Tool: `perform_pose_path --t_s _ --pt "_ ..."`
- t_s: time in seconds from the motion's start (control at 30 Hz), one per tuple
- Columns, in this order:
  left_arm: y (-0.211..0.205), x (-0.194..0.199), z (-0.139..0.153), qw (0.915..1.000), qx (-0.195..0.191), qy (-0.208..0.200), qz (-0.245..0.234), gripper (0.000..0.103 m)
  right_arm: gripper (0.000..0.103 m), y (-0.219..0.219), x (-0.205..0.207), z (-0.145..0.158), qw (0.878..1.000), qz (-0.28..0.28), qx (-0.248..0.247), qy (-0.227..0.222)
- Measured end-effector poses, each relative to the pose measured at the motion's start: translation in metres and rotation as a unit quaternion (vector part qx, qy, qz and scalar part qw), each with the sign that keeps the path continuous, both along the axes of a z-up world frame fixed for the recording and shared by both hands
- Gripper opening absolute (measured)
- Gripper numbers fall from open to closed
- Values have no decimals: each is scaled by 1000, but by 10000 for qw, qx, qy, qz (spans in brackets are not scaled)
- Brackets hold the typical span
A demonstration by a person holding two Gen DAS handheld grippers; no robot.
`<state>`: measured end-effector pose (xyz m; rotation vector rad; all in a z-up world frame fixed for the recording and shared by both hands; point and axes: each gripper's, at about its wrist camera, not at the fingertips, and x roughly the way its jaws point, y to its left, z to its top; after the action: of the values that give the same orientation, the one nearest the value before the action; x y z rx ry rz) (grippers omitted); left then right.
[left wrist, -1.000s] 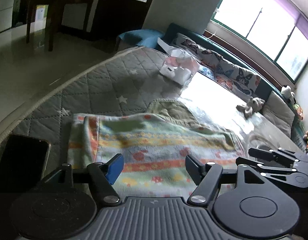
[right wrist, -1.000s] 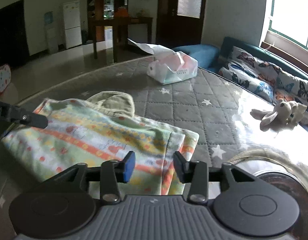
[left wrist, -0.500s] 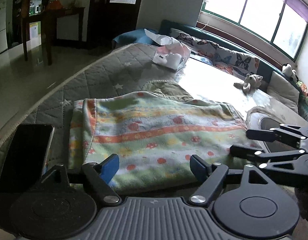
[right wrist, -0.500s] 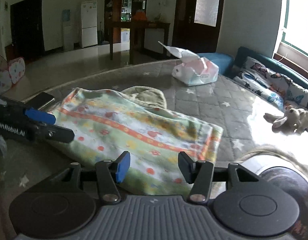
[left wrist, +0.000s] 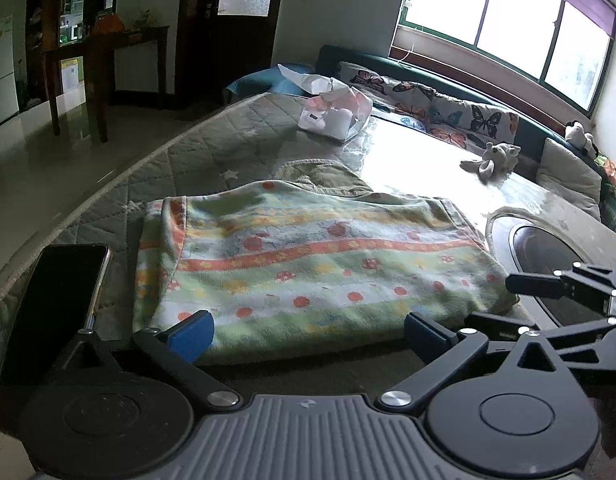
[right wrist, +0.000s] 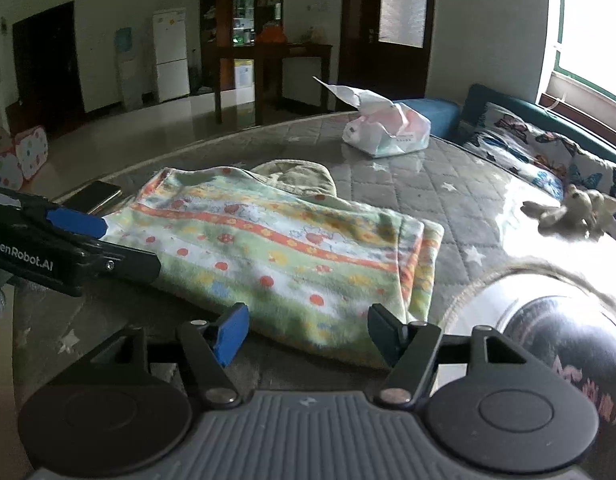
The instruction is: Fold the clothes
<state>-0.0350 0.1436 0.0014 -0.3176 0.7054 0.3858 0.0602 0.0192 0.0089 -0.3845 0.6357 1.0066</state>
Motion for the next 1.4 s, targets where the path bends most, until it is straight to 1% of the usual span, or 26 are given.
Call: perform_pose_path --t_s 0.07,0.1,0.13,0.23,0.3,0.53,0.6,0.8,1.4 --pt "-3 -1 0 10000 22 15 32 103 73 -5 -2 -1 9999 -124 17 60" --pt "-4 -2 0 10000 37 15 55 103 77 -7 -3 -2 9998 -173 27 88" --pt "-5 -3 0 10000 51 10 74 103 80 -8 -4 -2 9997 -217 36 115" --pt "-9 -5 -1 9999 114 9 125 103 81 -13 -9 -3 9992 -355 82 155" --pt "-11 -6 -2 9997 166 26 155 103 88 -15 -12 -3 9987 -457 112 199" --pt "-16 -12 -4 9995 194 26 229 103 93 -14 -21 -5 9979 -622 50 189" --pt "-16 -14 -4 9994 224 9 266 103 96 -14 -22 -5 9977 -649 46 194" --pt "-19 -16 -3 9992 319 1 259 103 102 -14 -29 -6 9964 -812 118 209" --pt "-25 -18 -5 9992 324 26 247 103 103 -21 -34 -10 9945 -988 164 324"
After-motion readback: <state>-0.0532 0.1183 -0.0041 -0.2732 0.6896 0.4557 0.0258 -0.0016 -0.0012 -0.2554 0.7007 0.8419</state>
